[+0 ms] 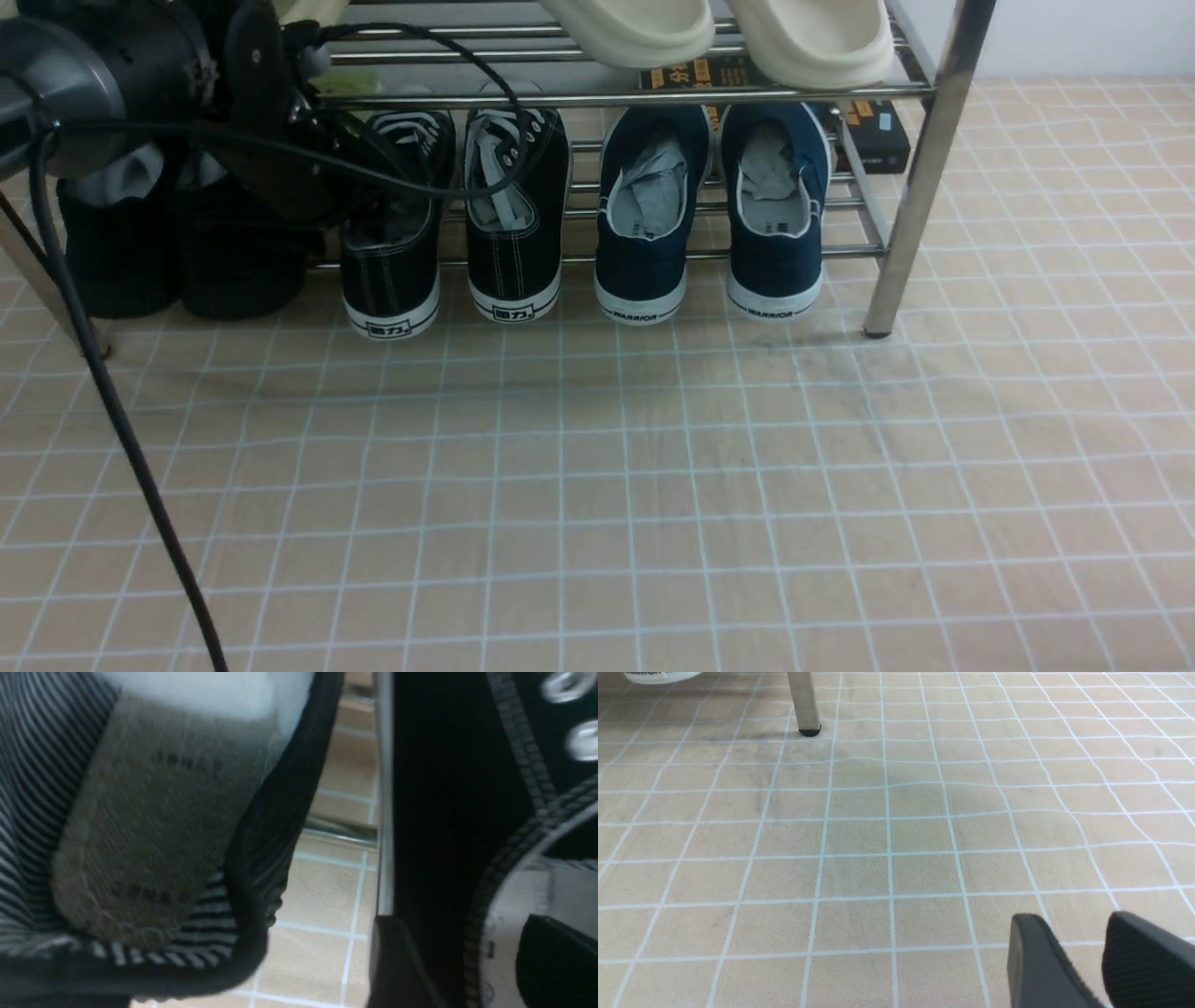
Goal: Take the shoes off the shelf from the light coffee tablecloth by hand.
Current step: 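Grasp a shoe standing on the lower shelf of the shoe rack with the left gripper, then set the held shoe down on the floor in front of the rack with the left gripper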
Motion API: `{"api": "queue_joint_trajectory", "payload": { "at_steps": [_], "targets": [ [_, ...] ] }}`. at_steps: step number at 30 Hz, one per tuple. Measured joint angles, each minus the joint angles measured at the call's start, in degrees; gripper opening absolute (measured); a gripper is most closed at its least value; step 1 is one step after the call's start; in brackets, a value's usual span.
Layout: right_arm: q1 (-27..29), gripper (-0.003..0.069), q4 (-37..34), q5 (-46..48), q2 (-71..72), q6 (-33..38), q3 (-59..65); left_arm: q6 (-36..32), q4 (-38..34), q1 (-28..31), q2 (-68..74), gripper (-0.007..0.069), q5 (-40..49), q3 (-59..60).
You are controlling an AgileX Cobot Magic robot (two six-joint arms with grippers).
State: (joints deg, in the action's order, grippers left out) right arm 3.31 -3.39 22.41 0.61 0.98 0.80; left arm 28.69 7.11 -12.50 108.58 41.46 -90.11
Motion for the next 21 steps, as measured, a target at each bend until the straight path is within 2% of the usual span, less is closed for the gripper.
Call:
{"api": "queue_joint_trajectory", "payload": {
  "at_steps": [2, 4, 8, 12, 17, 21],
  "targets": [
    [0.0, 0.0237, 0.0, 0.0, 0.0, 0.0, 0.0, 1.2, 0.6, 0.0, 0.2, 0.0314, -0.1, 0.0],
    [0.0, 0.0237, 0.0, 0.0, 0.0, 0.0, 0.0, 2.3, 1.8, 0.0, 0.6, 0.0163, 0.2, 0.0],
    [0.0, 0.0237, 0.0, 0.0, 0.0, 0.0, 0.0, 2.2, 1.8, -0.2, 0.0, 0.0022, 1.2, 0.0],
    [0.0, 0.0237, 0.0, 0.0, 0.0, 0.0, 0.0, 0.0, 0.4, -0.2, -3.3, 0.0008, 5.6, 0.0],
    [0.0, 0.0237, 0.0, 0.0, 0.0, 0.0, 0.0, -7.5, -4.0, -0.2, -14.9, 0.0008, 19.3, 0.0],
    [0.0, 0.0237, 0.0, 0.0, 0.0, 0.0, 0.0, -11.4, -6.3, -0.2, -21.5, 0.0008, 25.5, 0.1]
  ]
}}
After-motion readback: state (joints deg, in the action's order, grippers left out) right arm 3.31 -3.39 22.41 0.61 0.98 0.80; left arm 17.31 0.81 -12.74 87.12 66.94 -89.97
